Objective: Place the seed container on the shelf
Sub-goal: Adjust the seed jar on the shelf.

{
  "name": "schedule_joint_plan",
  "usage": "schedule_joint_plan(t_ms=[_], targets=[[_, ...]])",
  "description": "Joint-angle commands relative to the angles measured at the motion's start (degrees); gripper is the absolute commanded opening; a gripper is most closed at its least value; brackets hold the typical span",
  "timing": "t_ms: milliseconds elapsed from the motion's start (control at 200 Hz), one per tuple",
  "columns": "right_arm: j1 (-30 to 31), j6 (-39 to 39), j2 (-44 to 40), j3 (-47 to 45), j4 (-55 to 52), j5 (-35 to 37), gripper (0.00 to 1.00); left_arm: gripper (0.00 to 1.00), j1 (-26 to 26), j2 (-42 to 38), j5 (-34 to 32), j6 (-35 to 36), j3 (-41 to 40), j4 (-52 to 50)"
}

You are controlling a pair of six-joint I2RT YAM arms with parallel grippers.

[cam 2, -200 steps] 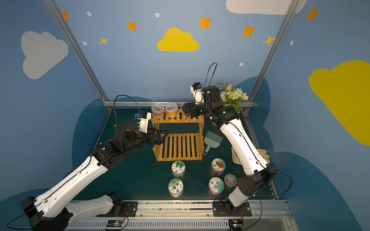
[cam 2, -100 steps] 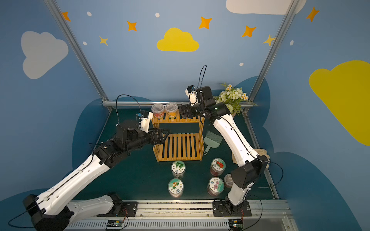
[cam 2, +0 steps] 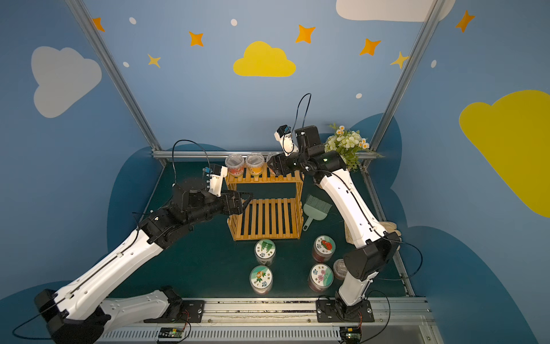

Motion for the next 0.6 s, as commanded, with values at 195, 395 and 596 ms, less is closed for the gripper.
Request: schedule_joint_plan(t_ms=[195, 395, 596], targets=[[-5.4, -6.2, -0.2, 2.2, -2.7, -17.2, 0.71, 1.00, 0.6, -1.1, 1.0, 2.7, 1.7, -0.2], [-5.4, -8.4, 1.2, 2.9, -3.2, -16.0, 0.72, 1.00, 0.7, -0.6, 2.6, 3.7, 2.0, 0.5], [-5.3, -10.5, 2.8, 3.1, -2.7, -15.7, 0.74, 1.00, 0.7, -0.4, 2.4, 4.1, 1.7, 0.8]])
